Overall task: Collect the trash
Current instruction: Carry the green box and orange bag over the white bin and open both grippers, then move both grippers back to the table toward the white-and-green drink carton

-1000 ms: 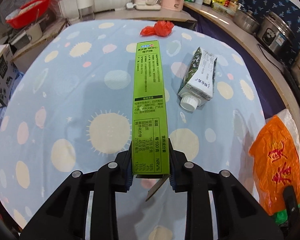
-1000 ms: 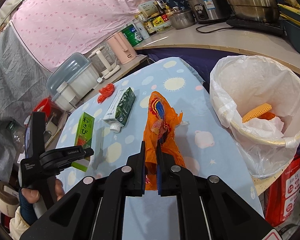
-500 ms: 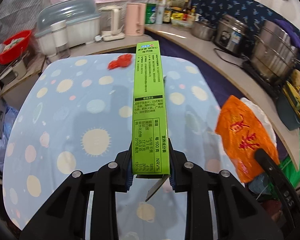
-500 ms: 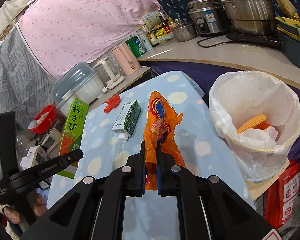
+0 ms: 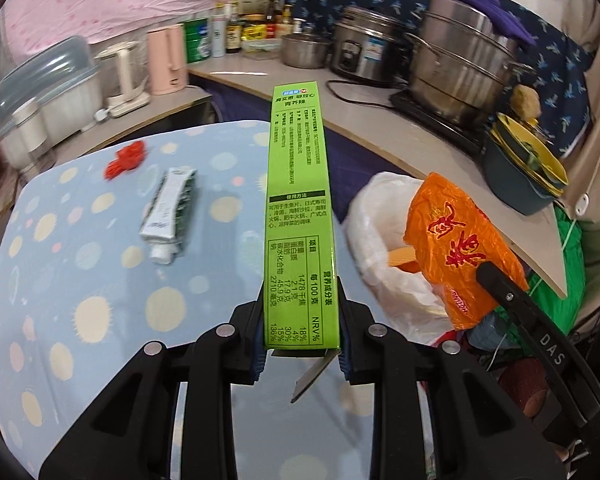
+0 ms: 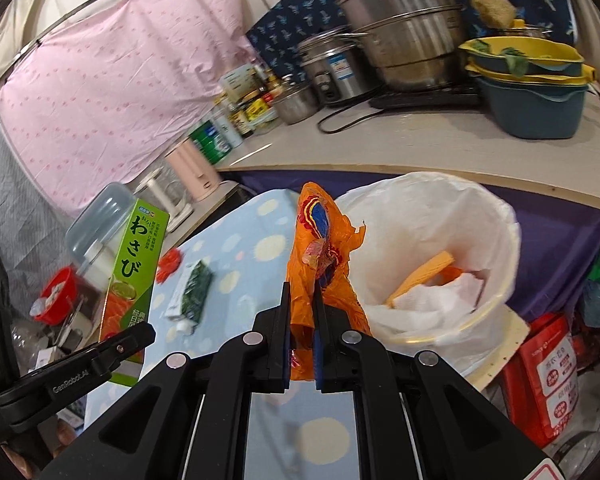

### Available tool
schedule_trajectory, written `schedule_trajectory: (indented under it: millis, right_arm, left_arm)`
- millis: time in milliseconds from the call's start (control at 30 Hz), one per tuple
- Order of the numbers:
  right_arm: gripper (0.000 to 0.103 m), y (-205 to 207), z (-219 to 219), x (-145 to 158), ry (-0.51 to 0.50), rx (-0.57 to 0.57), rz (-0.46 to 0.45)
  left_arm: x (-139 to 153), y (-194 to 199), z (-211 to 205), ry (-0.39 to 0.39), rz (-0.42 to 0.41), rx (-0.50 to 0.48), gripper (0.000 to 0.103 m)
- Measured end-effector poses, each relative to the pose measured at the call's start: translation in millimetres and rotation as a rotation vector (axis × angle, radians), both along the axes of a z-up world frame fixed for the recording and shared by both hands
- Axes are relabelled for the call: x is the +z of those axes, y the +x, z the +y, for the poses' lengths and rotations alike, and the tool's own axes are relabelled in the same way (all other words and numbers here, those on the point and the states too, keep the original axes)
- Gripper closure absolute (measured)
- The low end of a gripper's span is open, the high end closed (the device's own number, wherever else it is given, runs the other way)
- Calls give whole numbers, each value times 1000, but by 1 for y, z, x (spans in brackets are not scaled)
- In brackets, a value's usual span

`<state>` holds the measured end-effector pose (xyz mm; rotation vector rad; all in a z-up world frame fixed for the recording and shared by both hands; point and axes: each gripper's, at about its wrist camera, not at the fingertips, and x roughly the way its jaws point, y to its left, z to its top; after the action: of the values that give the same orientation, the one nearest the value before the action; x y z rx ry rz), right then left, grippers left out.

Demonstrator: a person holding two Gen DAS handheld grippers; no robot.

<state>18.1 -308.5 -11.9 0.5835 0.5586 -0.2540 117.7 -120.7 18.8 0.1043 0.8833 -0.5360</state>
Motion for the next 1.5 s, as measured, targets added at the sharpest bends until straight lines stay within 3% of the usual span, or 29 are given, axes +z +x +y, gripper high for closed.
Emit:
schedule_trajectory:
  millis: [467,800,967,1033,1167,1500]
  right_arm:
    - [95,9,-72,-26,-7,-113,71]
    - [94,27,-95,-49,-10,-135,131]
    - [82,29,-98,-56,-11,-171,136]
    - [66,28,-97,-54,-14,-186,129]
    - [65,26,-96,-51,-7,-192,125]
    - [59,32,-67,-26,-38,-136,82]
  left_arm:
    - [-28,2,-115,67,11,-175,77]
    - [-58,17,-159,122,55,-239,76]
    - [-69,23,-164,141,77,-236,73]
    - [-70,24,-163,147,59,-225,69]
    - [-67,28,-155,142,57,-188,51]
    - [-49,40,-114,97,40,-95,45]
